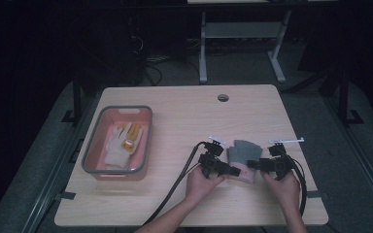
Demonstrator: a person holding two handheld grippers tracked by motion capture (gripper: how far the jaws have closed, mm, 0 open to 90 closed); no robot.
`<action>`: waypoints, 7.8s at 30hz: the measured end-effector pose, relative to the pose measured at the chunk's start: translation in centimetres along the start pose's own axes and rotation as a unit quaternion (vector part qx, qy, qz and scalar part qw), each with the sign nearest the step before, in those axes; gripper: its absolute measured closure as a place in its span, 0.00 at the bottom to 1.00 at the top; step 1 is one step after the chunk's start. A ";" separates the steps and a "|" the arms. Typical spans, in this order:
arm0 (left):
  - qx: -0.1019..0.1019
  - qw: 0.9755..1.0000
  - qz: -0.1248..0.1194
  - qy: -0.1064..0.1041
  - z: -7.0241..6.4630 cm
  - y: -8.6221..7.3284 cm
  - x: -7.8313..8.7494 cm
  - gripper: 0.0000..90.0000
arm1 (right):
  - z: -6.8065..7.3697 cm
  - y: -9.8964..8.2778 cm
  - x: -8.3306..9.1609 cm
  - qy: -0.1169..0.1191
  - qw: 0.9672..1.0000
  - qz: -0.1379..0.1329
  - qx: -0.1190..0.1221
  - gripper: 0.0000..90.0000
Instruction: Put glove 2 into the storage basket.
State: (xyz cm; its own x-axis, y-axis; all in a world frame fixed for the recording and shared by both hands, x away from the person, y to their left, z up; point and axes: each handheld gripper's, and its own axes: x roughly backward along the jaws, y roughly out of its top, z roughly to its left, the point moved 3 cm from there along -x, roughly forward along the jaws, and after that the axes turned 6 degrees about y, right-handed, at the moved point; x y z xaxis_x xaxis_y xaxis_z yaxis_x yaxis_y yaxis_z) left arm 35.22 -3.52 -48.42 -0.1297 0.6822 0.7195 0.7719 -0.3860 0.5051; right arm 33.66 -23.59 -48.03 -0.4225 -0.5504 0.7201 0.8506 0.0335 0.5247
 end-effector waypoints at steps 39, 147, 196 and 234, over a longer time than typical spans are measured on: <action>0.063 0.996 -0.014 -0.060 1.6 0.6 -0.3 0.71 | -0.6 -0.6 -0.5 0.092 0.993 -0.031 -0.072 0.84; 0.050 0.988 -0.144 0.028 9.0 -1.9 21.0 0.71 | 18.4 10.7 -5.5 0.215 0.976 -0.035 0.016 0.85; 0.081 0.981 -0.168 0.058 13.3 -4.8 28.4 0.72 | 26.0 13.1 -10.2 0.251 0.967 -0.015 0.049 0.85; 0.107 0.977 -0.159 0.089 17.8 -7.8 31.6 0.78 | 30.5 13.4 -15.7 0.266 0.962 0.018 0.055 0.85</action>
State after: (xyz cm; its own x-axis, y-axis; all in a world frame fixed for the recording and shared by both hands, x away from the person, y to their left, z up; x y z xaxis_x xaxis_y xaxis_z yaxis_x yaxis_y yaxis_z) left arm 36.15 32.05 -38.13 -0.4757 0.6205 0.6235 0.7847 -0.0210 0.6196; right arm 42.08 10.94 -38.44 -0.1479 -0.8954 0.4200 0.8107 0.1335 0.5700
